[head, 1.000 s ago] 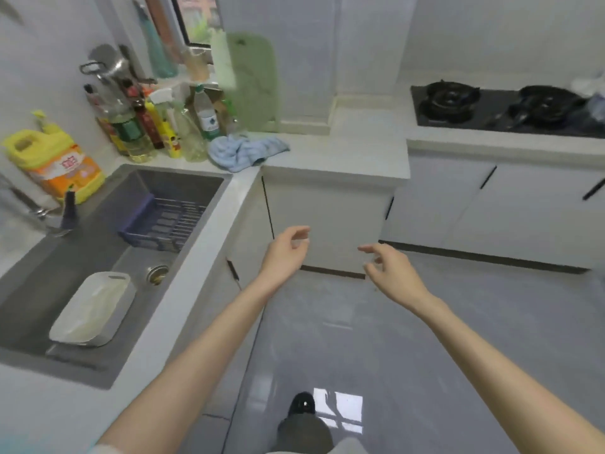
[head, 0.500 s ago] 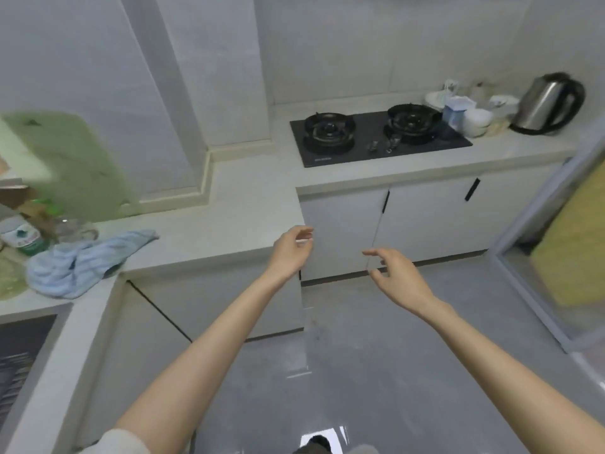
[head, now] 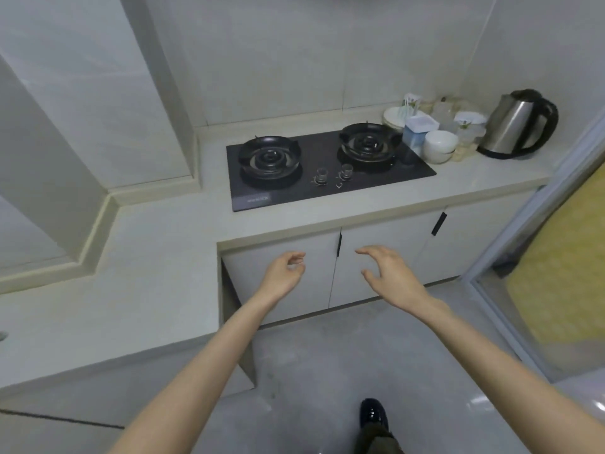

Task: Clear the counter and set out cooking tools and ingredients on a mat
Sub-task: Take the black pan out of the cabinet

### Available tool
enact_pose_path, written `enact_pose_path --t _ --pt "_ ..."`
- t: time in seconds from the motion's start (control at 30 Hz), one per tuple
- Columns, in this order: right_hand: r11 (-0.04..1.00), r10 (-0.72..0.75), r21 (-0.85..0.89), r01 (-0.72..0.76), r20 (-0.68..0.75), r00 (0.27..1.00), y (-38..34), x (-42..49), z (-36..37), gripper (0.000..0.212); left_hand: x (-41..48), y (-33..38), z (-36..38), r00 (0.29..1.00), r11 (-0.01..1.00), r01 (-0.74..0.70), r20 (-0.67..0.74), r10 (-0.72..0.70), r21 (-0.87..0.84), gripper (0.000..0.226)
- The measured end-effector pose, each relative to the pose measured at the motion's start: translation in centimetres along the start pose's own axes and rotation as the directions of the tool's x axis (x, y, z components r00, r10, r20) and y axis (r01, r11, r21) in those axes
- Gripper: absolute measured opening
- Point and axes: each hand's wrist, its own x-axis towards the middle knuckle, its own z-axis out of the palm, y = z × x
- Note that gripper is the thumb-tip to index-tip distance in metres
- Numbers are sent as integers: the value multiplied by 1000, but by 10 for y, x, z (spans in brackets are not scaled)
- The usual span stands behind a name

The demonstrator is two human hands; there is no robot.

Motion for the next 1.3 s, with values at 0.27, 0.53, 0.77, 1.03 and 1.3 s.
enact_pose_path --t 0.27,0.53,0.77,1.03,1.3 --pt "994 -85 -54 96 185 979 92 111 -51 49 100 23 66 973 975 220 -74 -220 -8 34" --pt "979 -143 -89 182 329 934 146 207 -51 53 181 16 119 935 937 344 -73 -348 -65 38" --pt "953 -209 -100 286 465 860 174 277 -10 57 253 -8 153 882 879 470 82 -464 -83 53" --pt "860 -374 -139 491 483 792 198 313 29 58 292 -19 184 870 869 490 99 -483 -64 46" --pt "825 -458 -150 545 388 800 208 309 39 64 276 -34 208 889 885 447 -46 -456 -127 45"
